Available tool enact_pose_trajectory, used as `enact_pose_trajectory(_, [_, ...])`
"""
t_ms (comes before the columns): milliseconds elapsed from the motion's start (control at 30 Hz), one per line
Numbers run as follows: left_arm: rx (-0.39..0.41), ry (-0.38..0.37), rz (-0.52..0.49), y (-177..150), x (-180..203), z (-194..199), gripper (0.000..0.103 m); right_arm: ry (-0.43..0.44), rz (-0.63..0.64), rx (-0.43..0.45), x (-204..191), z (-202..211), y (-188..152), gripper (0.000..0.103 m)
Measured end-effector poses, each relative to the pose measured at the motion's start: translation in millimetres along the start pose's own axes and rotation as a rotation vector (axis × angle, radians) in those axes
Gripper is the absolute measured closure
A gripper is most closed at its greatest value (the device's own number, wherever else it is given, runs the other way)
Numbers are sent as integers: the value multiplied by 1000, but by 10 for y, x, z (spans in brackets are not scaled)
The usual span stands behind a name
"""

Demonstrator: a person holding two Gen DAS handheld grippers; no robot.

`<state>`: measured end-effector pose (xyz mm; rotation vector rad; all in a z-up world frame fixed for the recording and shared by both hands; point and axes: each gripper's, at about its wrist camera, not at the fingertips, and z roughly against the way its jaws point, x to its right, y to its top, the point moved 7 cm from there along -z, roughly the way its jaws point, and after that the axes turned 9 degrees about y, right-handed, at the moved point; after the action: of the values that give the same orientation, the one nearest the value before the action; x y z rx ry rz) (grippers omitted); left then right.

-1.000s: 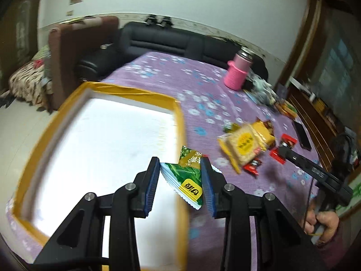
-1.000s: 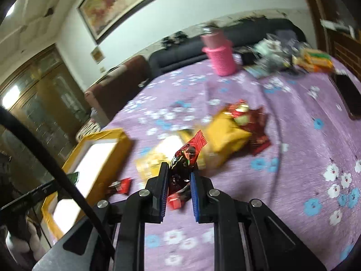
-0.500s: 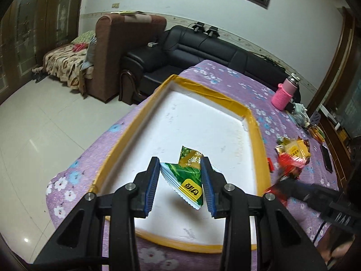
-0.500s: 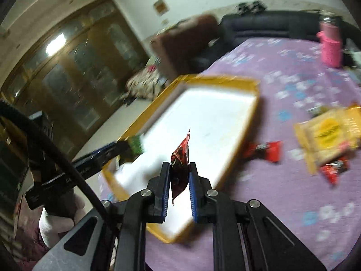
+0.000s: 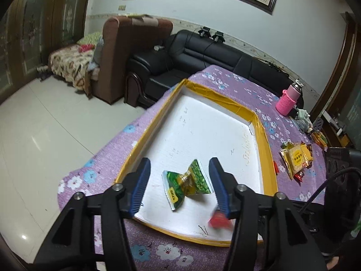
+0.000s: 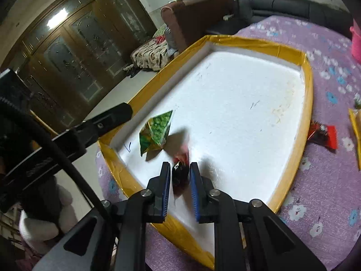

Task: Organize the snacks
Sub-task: 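Carry the green packet into the tray with the left tool while the right carries a red candy, then open both tools over the tray and withdraw toward the snack pile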

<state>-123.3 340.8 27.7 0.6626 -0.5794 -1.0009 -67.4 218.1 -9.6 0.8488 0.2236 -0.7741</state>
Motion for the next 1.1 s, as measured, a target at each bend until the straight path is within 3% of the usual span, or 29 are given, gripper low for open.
enact_pose_trajectory(233, [66, 124, -56, 51, 77, 212, 23, -42, 71, 86, -107, 294, 48, 73])
enact_pose_trajectory(567, [116, 187, -172, 23, 406, 403, 23, -83, 0, 195, 154, 742, 0, 68])
enact_pose_trajectory(1100, [110, 230, -289, -76, 784, 462, 23, -116, -103, 264, 607, 1152, -162, 66])
